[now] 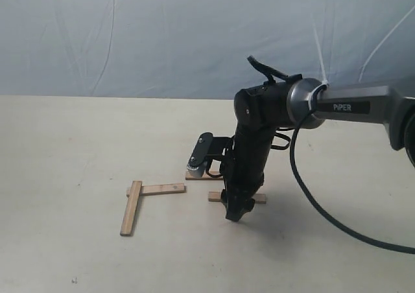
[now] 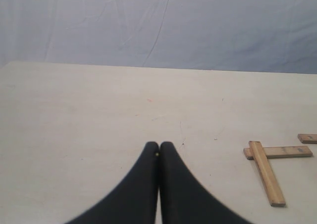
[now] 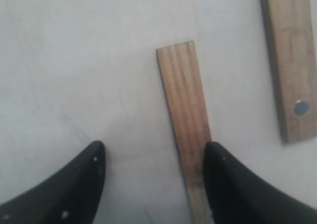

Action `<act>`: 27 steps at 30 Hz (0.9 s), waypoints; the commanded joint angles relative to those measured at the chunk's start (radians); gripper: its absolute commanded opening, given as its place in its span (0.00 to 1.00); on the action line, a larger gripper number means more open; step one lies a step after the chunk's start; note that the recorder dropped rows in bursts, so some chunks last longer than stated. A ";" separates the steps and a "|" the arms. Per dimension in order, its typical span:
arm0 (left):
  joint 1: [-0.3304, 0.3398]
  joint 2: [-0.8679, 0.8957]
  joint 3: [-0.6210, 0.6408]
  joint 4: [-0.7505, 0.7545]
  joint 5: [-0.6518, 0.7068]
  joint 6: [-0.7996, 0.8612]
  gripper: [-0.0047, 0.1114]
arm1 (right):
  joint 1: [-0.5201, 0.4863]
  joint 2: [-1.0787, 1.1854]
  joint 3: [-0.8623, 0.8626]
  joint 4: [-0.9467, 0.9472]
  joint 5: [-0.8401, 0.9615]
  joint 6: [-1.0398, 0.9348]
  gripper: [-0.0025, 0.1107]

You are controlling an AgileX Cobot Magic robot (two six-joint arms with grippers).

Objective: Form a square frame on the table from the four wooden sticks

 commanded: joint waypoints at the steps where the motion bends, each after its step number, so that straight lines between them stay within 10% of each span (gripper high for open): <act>1: 0.000 -0.005 0.003 0.006 0.003 0.001 0.04 | -0.005 0.018 -0.003 -0.015 -0.026 -0.035 0.51; 27: 0.000 -0.005 0.003 0.006 0.003 0.001 0.04 | -0.005 0.009 -0.122 0.038 0.163 -0.022 0.51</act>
